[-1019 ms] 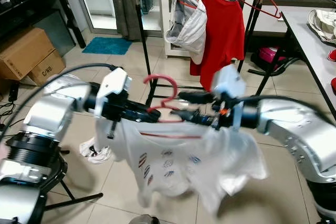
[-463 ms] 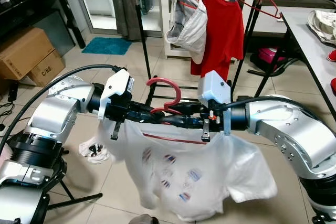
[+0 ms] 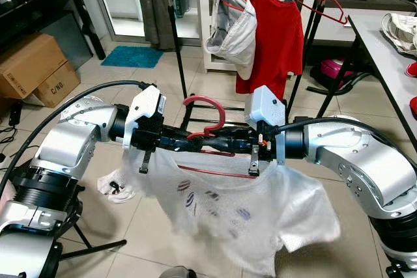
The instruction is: Hang hanger
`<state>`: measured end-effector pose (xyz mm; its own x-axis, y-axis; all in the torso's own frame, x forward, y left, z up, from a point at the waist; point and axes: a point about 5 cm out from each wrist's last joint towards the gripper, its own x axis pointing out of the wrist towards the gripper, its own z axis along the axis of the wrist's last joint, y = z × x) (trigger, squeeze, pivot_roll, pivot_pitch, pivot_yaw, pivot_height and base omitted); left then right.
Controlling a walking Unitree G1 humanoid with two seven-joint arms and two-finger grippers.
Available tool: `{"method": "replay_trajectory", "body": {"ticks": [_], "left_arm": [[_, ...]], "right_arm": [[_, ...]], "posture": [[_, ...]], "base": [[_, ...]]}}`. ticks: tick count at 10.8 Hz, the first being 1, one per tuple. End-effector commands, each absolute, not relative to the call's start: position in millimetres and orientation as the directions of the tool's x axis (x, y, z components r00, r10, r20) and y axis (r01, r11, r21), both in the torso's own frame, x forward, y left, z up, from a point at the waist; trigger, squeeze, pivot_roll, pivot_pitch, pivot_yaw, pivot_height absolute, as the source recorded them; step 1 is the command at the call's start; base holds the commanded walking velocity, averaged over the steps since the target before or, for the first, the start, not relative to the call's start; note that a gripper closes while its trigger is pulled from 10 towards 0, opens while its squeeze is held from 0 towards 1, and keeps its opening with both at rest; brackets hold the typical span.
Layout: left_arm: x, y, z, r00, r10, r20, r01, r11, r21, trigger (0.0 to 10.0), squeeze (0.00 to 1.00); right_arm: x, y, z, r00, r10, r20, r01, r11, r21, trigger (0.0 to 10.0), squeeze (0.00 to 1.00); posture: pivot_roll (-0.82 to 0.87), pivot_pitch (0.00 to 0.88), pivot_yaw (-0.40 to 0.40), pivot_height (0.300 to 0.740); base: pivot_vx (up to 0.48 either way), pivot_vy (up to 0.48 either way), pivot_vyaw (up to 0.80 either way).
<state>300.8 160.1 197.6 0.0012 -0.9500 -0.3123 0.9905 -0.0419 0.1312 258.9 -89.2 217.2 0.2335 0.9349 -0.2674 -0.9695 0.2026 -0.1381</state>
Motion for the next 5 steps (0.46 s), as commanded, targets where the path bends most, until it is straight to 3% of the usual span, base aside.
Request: {"method": "replay_trajectory", "body": {"ticks": [1, 2, 3, 4, 5], "left_arm": [[302.8, 166.1, 210.4, 0.086, -0.966, -0.244, 0.982, 0.041, 0.185, 0.0, 0.0], [301.8, 165.6, 209.5, 0.102, -0.967, -0.234, 0.979, 0.057, 0.194, 0.0, 0.0], [300.7, 165.4, 208.5, 0.118, -0.967, -0.226, 0.976, 0.072, 0.204, 2.4, 0.0], [297.5, 165.7, 206.1, 0.11, -0.974, -0.197, 0.984, 0.079, 0.157, 10.0, 1.0], [297.6, 165.8, 206.7, 0.115, -0.975, -0.188, 0.984, 0.086, 0.158, 10.0, 1.0]], "right_arm": [[252.1, -83.0, 211.0, 0.176, 0.943, -0.283, -0.983, 0.151, -0.108, 0.0, 0.0], [251.6, -83.4, 209.4, 0.179, 0.944, -0.278, -0.983, 0.156, -0.101, 0.0, 0.0], [251.5, -83.2, 208.3, 0.182, 0.945, -0.273, -0.982, 0.163, -0.092, 0.0, 0.0], [252.3, -84.4, 203.4, 0.196, 0.937, -0.288, -0.98, 0.18, -0.082, 0.0, 0.0], [252.6, -84.8, 202.8, 0.199, 0.936, -0.291, -0.98, 0.183, -0.081, 0.0, 0.0]], "posture": [[-0.06, 0.0, 0.092, 0.74], [-0.06, 0.0, 0.089, 0.74], [-0.06, 0.0, 0.086, 0.74], [-0.06, 0.0, 0.085, 0.74], [-0.06, 0.0, 0.085, 0.74]], "base": [[0.0, 0.0, 0.0], [0.0, 0.0, 0.0], [0.0, 0.0, 0.0], [0.0, 0.0, 0.0], [0.0, 0.0, 0.0]]}}
